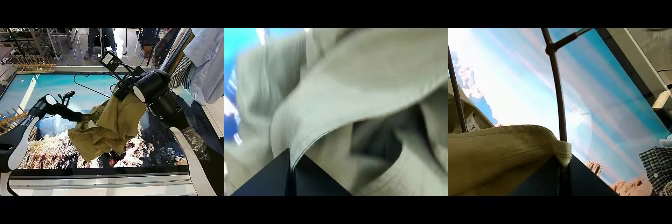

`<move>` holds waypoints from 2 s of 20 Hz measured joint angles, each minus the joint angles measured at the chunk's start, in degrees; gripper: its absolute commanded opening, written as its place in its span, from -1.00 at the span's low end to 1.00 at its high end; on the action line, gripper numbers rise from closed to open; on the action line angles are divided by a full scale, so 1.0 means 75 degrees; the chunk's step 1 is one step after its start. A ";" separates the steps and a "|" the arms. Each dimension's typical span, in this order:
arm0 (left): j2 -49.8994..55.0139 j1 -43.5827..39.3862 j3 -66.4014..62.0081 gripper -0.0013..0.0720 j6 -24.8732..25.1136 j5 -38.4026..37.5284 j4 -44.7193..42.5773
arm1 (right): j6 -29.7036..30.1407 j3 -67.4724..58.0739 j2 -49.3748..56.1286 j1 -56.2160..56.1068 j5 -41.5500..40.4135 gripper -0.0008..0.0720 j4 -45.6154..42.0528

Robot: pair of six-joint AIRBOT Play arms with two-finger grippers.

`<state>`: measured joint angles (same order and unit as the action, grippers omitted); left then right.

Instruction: Fold the clothes and pants, and hang the long-sleeved shirts on hangers.

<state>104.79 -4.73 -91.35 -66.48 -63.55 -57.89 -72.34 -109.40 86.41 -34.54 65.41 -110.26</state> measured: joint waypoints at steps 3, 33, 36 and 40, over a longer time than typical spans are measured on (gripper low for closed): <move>0.0012 0.0157 -0.0749 -0.95 -0.0242 0.0624 -0.0087 | 0.0393 0.0000 -0.0128 0.0000 0.0216 -0.93 0.0440; -0.1990 -0.0379 -0.2827 0.55 -0.0589 -0.2780 0.3314 | -0.3063 -0.0664 0.0070 0.0373 0.2022 -0.93 -0.1536; -0.2022 -0.0828 -0.2827 0.54 -0.0548 -0.2967 0.3252 | -0.3689 -0.1011 -0.0539 0.0638 0.1582 -0.93 -0.1288; -0.2040 -0.0994 -0.2827 0.54 -0.0522 -0.3515 0.3179 | -0.4948 -0.1174 -0.1457 0.1501 0.0460 -0.93 -0.1542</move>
<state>89.49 -12.19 -112.55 -70.39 -89.91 -34.04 -109.45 -118.21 75.48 -23.29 68.86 -121.82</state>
